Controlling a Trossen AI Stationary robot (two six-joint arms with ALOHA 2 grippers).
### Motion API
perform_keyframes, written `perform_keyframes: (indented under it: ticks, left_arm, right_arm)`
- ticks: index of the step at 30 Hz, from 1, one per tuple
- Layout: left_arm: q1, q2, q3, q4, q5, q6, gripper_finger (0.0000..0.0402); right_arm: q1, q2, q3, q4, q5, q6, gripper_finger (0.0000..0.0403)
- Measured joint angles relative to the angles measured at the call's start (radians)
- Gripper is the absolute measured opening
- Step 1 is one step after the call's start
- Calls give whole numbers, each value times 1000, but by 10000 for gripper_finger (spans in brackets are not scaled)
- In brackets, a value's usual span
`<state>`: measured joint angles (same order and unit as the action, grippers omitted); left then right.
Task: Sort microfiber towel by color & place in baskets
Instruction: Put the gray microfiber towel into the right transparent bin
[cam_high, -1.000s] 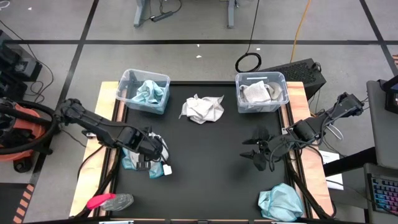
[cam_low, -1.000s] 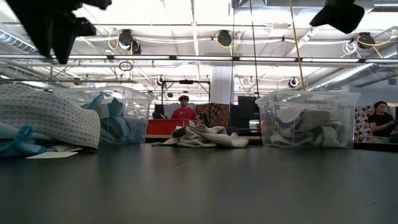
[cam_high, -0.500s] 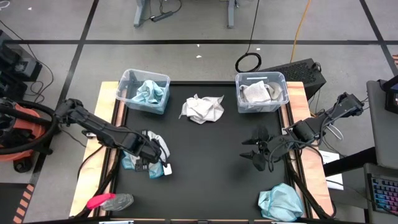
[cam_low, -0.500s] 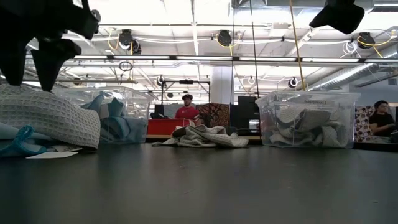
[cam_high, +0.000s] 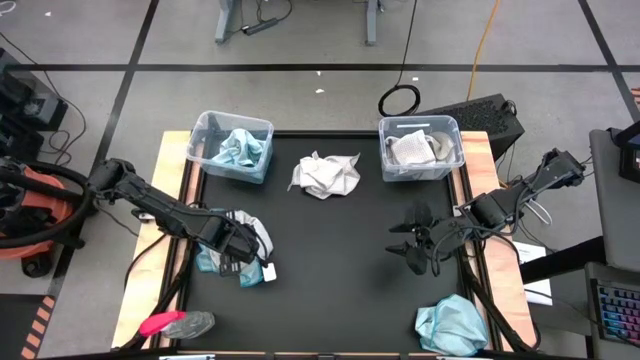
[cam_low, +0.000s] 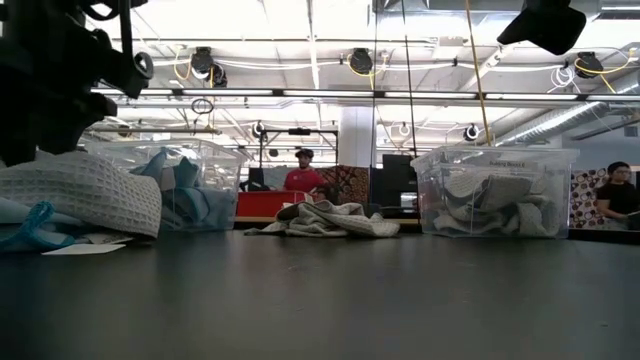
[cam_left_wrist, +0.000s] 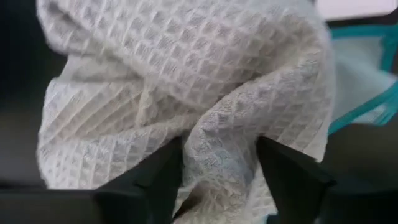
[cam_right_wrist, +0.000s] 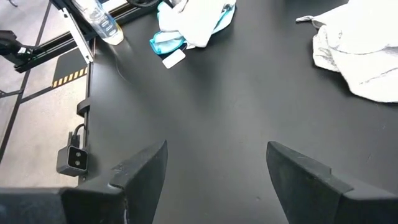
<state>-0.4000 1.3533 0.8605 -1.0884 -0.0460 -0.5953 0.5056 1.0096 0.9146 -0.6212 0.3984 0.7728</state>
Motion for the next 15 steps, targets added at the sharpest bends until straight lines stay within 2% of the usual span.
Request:
perform_keyframes:
  ticks: [10, 12, 15]
  left_arm:
    - [0, 0, -2, 82, 10, 26, 26]
    - [0, 0, -2, 82, 11, 25, 11]
    - [0, 0, -2, 83, 23, 24, 12]
  right_arm:
    - [0, 0, 0, 0, 23, -3, 265]
    - [0, 0, 0, 0, 23, -3, 265]
    - [0, 0, 0, 0, 23, -3, 265]
